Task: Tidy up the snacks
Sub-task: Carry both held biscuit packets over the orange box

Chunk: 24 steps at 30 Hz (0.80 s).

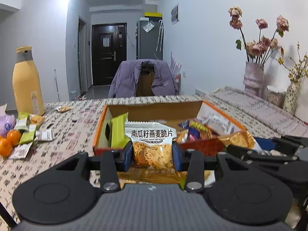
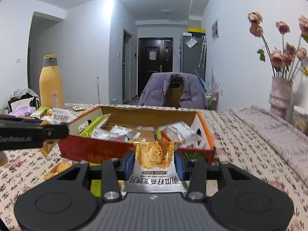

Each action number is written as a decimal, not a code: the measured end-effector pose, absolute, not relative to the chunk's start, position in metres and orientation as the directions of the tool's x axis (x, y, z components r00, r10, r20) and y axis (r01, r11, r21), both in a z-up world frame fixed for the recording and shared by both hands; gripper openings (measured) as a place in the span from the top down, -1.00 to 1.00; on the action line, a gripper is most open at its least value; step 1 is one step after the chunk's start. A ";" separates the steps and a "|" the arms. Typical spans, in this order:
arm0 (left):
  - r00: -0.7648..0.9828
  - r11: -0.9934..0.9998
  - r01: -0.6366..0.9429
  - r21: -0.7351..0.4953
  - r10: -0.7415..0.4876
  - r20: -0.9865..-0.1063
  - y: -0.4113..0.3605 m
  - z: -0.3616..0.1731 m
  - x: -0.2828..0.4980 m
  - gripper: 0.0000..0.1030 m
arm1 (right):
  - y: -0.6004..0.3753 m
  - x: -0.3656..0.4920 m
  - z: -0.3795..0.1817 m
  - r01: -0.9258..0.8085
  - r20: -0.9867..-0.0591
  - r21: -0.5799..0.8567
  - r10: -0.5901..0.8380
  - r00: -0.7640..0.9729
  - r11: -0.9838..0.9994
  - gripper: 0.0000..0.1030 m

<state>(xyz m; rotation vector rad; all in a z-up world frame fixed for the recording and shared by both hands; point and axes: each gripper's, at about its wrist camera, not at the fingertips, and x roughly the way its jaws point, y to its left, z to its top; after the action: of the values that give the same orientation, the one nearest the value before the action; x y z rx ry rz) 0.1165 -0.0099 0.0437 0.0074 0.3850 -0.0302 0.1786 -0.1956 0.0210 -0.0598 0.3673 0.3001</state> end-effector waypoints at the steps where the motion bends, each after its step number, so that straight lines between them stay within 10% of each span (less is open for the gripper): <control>1: 0.929 1.000 0.030 0.001 -0.027 -0.370 -0.010 0.047 0.119 0.20 | -0.193 0.181 0.023 -0.303 -0.359 -0.009 0.280 0.891 0.953 0.17; 24: 0.921 0.995 -0.089 -0.039 0.068 -0.383 0.002 0.052 0.236 0.19 | -0.156 0.293 0.040 -0.280 -0.347 -0.024 0.255 0.903 0.960 0.17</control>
<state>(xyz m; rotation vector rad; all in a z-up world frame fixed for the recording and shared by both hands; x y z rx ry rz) 0.2362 0.0024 0.0521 -0.0562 0.3908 0.0806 0.2935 -0.1561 0.0404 -0.0734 0.3487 0.2769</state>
